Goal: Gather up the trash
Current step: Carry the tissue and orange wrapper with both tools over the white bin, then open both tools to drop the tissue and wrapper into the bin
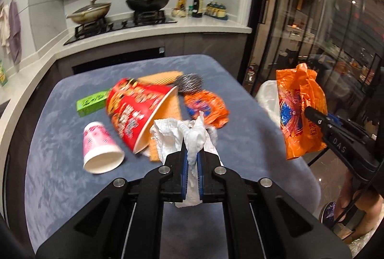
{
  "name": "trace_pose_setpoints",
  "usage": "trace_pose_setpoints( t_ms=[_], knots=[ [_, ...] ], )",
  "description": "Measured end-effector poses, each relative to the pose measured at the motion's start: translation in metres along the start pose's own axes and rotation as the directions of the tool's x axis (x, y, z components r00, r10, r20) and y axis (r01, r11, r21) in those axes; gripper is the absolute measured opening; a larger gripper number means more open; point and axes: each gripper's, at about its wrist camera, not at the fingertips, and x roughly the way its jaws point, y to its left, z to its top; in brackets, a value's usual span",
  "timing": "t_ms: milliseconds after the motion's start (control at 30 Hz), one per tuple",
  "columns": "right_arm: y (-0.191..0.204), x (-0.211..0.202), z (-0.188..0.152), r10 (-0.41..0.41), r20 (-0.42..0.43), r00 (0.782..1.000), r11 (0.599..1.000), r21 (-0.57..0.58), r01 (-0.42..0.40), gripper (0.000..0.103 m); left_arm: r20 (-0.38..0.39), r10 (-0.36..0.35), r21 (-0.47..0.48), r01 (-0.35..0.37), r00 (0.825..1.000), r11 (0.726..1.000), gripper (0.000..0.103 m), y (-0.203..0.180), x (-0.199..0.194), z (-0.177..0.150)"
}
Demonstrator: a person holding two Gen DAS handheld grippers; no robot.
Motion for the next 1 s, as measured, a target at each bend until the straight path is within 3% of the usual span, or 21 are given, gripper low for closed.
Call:
trace_pose_setpoints(
  t_ms=[300, 500, 733, 1000],
  knots=[
    [-0.068, -0.01, 0.008, -0.109, 0.045, 0.993, 0.991, 0.081, 0.106, 0.016, 0.044, -0.131, 0.12, 0.125, 0.99, 0.985, 0.006, -0.073, 0.01, 0.036],
    [-0.113, -0.001, 0.016, -0.153, 0.051, 0.987, 0.98, 0.136, 0.145, 0.017, 0.057, -0.218, 0.175, 0.206, 0.974, 0.963, 0.006, -0.127, 0.034, 0.066],
    [-0.153, 0.031, 0.031, -0.173, 0.038, 0.984, 0.972, 0.169, 0.164, 0.017, 0.047, -0.291, 0.22, 0.275, 0.955, 0.936, 0.006, -0.175, 0.078, 0.092],
    [-0.192, 0.077, 0.032, -0.132, -0.028, 0.991, 0.954, 0.267, 0.135, 0.017, -0.014, -0.309, 0.233, 0.303, 0.951, 0.924, 0.006, -0.21, 0.146, 0.098]
  ],
)
